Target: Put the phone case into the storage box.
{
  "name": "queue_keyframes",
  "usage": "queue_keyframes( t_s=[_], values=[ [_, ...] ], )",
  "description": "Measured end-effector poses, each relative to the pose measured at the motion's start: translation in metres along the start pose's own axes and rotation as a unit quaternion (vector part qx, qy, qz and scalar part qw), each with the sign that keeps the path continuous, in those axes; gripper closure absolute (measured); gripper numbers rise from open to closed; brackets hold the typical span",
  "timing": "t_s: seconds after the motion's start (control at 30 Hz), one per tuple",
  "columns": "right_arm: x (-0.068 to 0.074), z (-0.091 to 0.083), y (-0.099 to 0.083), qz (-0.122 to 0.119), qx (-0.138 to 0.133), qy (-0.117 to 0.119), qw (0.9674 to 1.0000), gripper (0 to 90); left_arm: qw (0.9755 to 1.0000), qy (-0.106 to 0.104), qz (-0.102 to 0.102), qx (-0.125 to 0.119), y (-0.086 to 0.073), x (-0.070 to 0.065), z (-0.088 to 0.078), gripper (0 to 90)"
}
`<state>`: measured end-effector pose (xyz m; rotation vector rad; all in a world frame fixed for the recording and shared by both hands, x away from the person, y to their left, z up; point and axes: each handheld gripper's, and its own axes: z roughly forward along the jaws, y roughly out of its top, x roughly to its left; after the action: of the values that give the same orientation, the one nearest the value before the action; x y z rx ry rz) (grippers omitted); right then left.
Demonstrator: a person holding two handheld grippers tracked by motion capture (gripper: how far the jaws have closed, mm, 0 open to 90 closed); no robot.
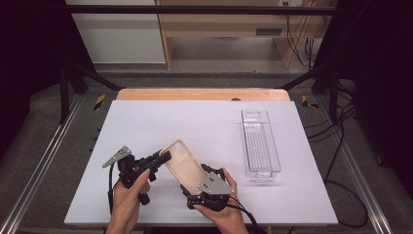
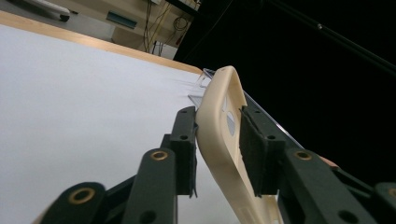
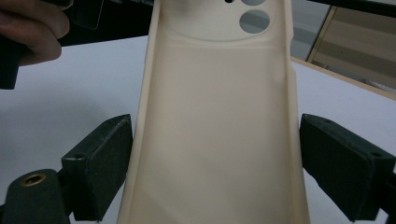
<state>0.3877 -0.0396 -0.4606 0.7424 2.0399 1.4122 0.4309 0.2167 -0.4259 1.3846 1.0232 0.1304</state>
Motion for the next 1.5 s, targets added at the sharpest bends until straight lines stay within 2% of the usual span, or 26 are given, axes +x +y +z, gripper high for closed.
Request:
queue_keyframes(
  t_s=[0.1, 0.3, 0.37, 0.47, 0.5, 0.53, 0.7, 0.73, 0.87, 1.07, 1.2, 1.5],
  values=[
    [0.001, 0.001, 0.0, 0.0, 0.003, 0.004, 1.0, 12.1, 1.0, -0.004, -0.004, -0.003, 0.0, -0.001, -0.001, 73.1],
    [0.002, 0.003, 0.0, 0.006, 0.014, 0.005, 0.9999, 11.9, 0.9999, -0.014, -0.008, -0.006, 0.001, -0.006, -0.002, 77.4],
    [0.002, 0.004, 0.0, 0.005, 0.021, 0.0, 0.9998, 11.6, 0.9998, -0.019, -0.006, -0.007, 0.001, -0.009, -0.002, 77.9],
    [0.001, 0.006, 0.0, 0.018, 0.03, 0.006, 0.9994, 11.1, 0.9995, -0.03, 0.001, -0.006, 0.002, -0.015, -0.001, 78.9],
    [0.001, 0.006, 0.0, 0.021, 0.031, 0.008, 0.9992, 10.8, 0.9994, -0.033, 0.006, -0.006, 0.002, -0.018, -0.001, 79.1],
    [0.0, 0.007, 0.0, 0.025, 0.033, 0.015, 0.999, 9.9, 0.9994, -0.031, 0.018, -0.004, 0.003, -0.022, -0.001, 79.3],
    [-0.001, 0.006, 0.004, 0.03, 0.033, 0.02, 0.9988, 5.4, 0.9975, -0.023, 0.067, -0.003, 0.006, -0.037, 0.0, 79.4],
    [-0.001, 0.005, 0.006, 0.033, 0.031, 0.021, 0.9988, 5.1, 0.9964, -0.022, 0.082, -0.007, 0.007, -0.042, -0.001, 79.4],
    [-0.003, -0.003, 0.017, 0.034, 0.015, 0.019, 0.9991, 4.3, 0.9931, -0.013, 0.115, -0.017, 0.009, -0.054, -0.003, 79.4],
    [-0.003, -0.008, 0.026, 0.034, 0.008, 0.021, 0.9992, 3.5, 0.9885, 0.001, 0.15, -0.022, 0.009, -0.065, -0.003, 79.4],
    [-0.002, -0.012, 0.033, 0.032, 0.005, 0.01, 0.9994, 3.6, 0.9863, 0.003, 0.164, -0.014, 0.007, -0.069, 0.0, 79.3],
    [-0.005, -0.016, 0.039, 0.039, 0.002, -0.002, 0.9992, 4.0, 0.9841, 0.0, 0.177, -0.009, 0.003, -0.075, 0.003, 79.3]
  ],
)
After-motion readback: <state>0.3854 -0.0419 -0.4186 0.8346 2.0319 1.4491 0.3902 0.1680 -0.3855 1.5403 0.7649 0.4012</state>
